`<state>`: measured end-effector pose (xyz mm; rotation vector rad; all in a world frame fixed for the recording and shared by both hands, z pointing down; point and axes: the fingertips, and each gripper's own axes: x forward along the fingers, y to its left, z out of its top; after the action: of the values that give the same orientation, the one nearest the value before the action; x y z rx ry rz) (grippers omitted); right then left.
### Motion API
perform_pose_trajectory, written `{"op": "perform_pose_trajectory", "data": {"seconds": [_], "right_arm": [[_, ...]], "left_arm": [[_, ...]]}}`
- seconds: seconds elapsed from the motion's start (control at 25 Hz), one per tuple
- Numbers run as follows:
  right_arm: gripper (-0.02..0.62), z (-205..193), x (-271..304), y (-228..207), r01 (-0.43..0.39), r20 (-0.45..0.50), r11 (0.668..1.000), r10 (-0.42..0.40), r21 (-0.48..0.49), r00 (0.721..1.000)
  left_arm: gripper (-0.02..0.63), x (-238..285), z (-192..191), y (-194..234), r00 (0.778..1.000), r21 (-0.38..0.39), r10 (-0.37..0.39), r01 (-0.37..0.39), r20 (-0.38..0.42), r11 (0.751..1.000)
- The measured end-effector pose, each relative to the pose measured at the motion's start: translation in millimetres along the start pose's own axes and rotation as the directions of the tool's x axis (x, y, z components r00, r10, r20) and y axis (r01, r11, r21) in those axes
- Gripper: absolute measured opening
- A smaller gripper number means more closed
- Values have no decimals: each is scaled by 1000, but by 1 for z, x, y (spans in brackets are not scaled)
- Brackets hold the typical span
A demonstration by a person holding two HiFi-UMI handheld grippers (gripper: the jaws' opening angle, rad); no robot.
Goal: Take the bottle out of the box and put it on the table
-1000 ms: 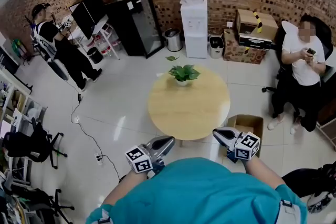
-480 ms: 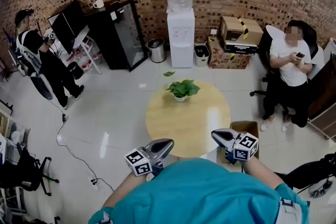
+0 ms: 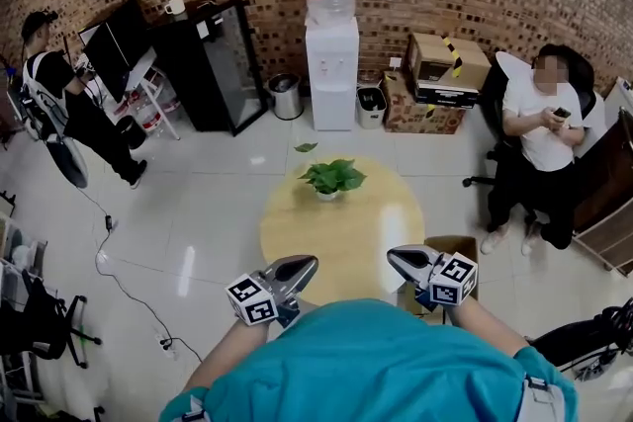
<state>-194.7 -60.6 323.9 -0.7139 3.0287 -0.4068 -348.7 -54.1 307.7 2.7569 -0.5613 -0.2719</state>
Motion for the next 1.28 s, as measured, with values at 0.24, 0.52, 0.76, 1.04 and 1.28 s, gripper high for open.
{"op": "perform_pose_trajectory", "data": {"seconds": [0.24,0.52,0.76,1.04,1.28], "right_arm": [[2,-3,-54,-62,13,4,1000,-13,-1,1000],[2,-48,-83,-117,229,32,973,-229,26,973],[2,-113,-151,-179,489,60,860,-502,148,863],[2,-246,-299,-305,621,44,743,-650,251,759],[2,-396,-361,-426,659,-48,663,-691,355,721]], "left_arm": [[0,72,-21,-10,1000,-24,16,-16,-16,1000],[0,117,-71,9,972,-26,-186,184,-141,983],[0,179,-146,36,882,-109,-374,358,-286,927],[0,344,-299,41,805,-105,-336,328,-489,939],[0,461,-441,64,701,-82,-249,263,-668,961]]}}
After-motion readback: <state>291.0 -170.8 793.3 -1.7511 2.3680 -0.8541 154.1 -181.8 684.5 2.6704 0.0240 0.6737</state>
